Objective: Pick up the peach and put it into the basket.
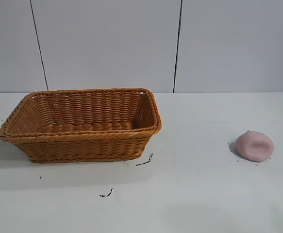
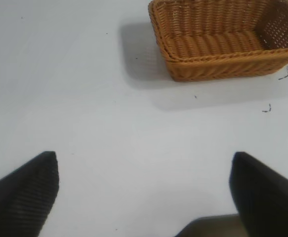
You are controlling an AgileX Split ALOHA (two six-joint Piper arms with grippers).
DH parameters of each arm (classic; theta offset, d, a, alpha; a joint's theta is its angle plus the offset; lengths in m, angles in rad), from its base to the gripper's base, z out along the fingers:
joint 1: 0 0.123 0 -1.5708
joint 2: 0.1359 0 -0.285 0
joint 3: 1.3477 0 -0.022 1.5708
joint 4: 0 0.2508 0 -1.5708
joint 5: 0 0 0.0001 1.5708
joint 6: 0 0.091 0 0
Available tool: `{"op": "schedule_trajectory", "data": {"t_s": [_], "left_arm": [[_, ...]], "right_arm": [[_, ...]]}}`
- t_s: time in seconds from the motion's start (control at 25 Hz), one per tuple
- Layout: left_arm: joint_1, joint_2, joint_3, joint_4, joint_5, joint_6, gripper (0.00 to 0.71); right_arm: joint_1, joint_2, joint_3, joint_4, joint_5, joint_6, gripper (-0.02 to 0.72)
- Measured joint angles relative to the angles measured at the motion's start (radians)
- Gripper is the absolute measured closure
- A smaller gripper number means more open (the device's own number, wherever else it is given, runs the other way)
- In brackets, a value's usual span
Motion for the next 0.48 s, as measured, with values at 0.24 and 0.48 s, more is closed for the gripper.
{"op": "schedule_trajectory", "data": {"t_s": [0.24,0.48], "left_arm": [[0.0,0.0,0.0,0.0,0.0,0.0,0.018],[0.0,0.0,0.0,0.0,0.0,0.0,0.018]], "right_arm": [[0.0,0.0,0.0,0.0,0.0,0.0,0.014],[0.0,0.098,-0.022,0.022,0.008,0.0,0.014]]}}
